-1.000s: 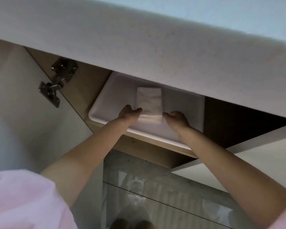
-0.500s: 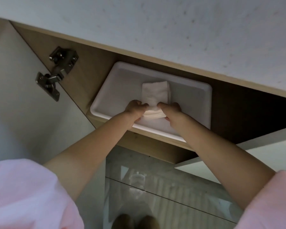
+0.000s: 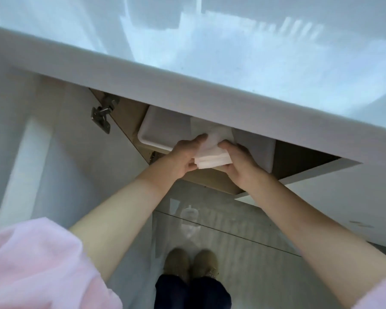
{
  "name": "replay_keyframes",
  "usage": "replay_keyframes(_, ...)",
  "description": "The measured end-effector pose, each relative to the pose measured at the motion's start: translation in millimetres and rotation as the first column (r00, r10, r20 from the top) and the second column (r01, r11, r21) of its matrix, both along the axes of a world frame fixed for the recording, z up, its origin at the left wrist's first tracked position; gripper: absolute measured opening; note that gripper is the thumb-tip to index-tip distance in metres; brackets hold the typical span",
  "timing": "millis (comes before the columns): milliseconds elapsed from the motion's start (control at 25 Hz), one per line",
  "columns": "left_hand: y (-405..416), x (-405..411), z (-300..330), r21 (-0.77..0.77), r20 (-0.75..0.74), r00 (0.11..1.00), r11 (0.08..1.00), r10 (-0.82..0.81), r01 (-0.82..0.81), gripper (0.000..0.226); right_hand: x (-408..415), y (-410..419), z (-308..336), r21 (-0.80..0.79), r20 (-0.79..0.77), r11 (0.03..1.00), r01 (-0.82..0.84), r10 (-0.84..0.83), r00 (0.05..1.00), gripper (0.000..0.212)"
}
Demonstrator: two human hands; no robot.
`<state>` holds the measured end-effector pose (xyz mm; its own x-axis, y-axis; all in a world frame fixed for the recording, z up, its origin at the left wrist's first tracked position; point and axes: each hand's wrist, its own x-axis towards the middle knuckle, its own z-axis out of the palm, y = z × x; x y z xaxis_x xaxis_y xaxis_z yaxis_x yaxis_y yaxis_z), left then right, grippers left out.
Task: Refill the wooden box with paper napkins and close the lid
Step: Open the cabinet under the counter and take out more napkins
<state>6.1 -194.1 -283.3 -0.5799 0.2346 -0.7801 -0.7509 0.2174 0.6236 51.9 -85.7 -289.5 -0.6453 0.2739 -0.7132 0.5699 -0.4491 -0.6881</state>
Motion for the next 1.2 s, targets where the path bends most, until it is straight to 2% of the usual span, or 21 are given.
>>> replay_keyframes(120, -10, 15, 15, 0.133, 0.058, 0.995, 0.987, 0.079, -0.086, 0.051, 23, -10, 24, -0.081, -0.034, 0.997, 0.019, -0.022, 0.999, 0.017)
replay_keyframes(280, -28, 39, 35, 0.199, 0.123, 0.971, 0.953, 0.207, -0.228, 0.049, 56, -23, 52, -0.163, -0.035, 0.986, 0.025, -0.031, 0.999, 0.032)
replay_keyframes(360, -36, 53, 48, 0.125, 0.115, 0.969, 0.964, 0.220, -0.234, 0.043, 71, -30, 65, -0.097, 0.025, 0.995, -0.038, 0.040, 0.999, 0.028)
replay_keyframes(400, -40, 62, 54, 0.098, 0.112, 0.968, 0.967, 0.225, -0.236, 0.040, 80, -33, 71, -0.004, 0.064, 0.993, -0.117, 0.117, 0.991, 0.026)
replay_keyframes(480, -51, 76, 67, 0.101, 0.116, 0.970, 0.969, 0.216, -0.228, 0.038, 94, -40, 85, 0.157, 0.127, 0.951, -0.267, 0.248, 0.960, 0.026)
replay_keyframes(520, -56, 82, 73, 0.115, 0.110, 0.974, 0.970, 0.200, -0.213, 0.038, 100, -44, 93, 0.188, 0.146, 0.937, -0.296, 0.271, 0.951, 0.028)
replay_keyframes(680, -70, 101, 105, 0.161, 0.057, 0.986, 0.973, 0.156, -0.164, 0.041, 118, -55, 131, 0.193, 0.188, 0.915, -0.355, 0.320, 0.928, 0.040)
replay_keyframes(840, -78, 110, 141, 0.102, -0.004, 0.993, 0.988, 0.115, -0.114, 0.045, 123, -62, 174, 0.242, 0.203, 0.863, -0.444, 0.403, 0.893, 0.042)
replay_keyframes(960, -85, 111, 174, 0.086, -0.066, 0.991, 0.990, 0.116, -0.111, 0.040, 123, -67, 206, 0.277, 0.214, 0.814, -0.510, 0.465, 0.859, 0.042)
replay_keyframes(1080, -93, 110, 206, 0.139, -0.105, 0.988, 0.985, 0.113, -0.098, 0.038, 120, -72, 235, 0.268, 0.164, 0.848, -0.457, 0.427, 0.889, 0.042)
replay_keyframes(1200, -97, 108, 231, 0.178, -0.160, 0.983, 0.982, 0.090, -0.061, 0.040, 113, -77, 259, 0.324, 0.087, 0.857, -0.402, 0.396, 0.914, 0.040)
